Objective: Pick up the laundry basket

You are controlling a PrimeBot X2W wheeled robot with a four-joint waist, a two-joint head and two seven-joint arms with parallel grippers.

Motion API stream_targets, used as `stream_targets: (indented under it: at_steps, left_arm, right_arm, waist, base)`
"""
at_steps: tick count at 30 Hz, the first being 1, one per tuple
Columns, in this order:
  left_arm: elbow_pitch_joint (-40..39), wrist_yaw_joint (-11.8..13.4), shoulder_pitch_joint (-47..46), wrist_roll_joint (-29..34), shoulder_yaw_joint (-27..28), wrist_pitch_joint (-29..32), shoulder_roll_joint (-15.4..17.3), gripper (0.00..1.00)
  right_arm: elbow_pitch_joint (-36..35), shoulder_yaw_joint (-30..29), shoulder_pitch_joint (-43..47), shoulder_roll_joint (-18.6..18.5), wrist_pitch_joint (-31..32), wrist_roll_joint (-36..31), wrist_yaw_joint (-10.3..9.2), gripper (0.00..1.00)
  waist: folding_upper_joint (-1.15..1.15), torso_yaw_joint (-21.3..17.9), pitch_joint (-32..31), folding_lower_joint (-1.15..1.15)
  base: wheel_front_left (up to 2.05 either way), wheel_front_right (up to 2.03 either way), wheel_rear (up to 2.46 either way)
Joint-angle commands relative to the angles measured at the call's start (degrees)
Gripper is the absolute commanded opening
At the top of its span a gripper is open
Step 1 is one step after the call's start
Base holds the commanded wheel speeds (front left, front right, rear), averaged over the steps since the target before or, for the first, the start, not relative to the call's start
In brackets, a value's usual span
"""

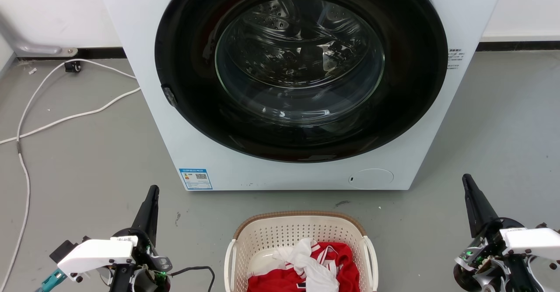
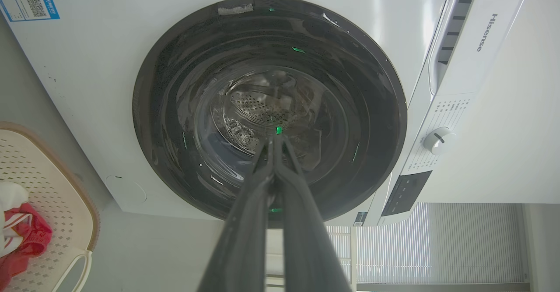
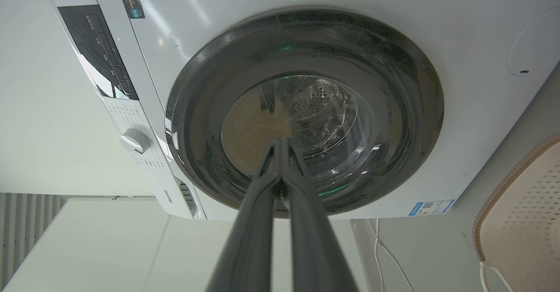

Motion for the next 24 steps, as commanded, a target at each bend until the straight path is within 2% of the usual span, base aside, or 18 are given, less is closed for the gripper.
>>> stream_targets:
  at_steps: [1,24]
  left_arm:
    - [0.1,-0.1,-0.5,0.4,0.2,0.0,-0.1,0.00]
    - [0.1,-0.1,-0.6,0.5,0.3,0.1,-0.1,0.00]
  right_arm:
    - [0.1,-0.1,-0.6,0.2,0.2,-0.1,0.00,0.00]
    - [0.1,-0.2,-0.6,0.3,0.3,-0.3,0.00,0.00]
  waist:
    - [0.00,0.0,0.0,0.00]
    - [0.00,0.0,0.0,0.00]
  base:
    - [0.00,0.00,0.00]
    - [0.00,0.00,0.00]
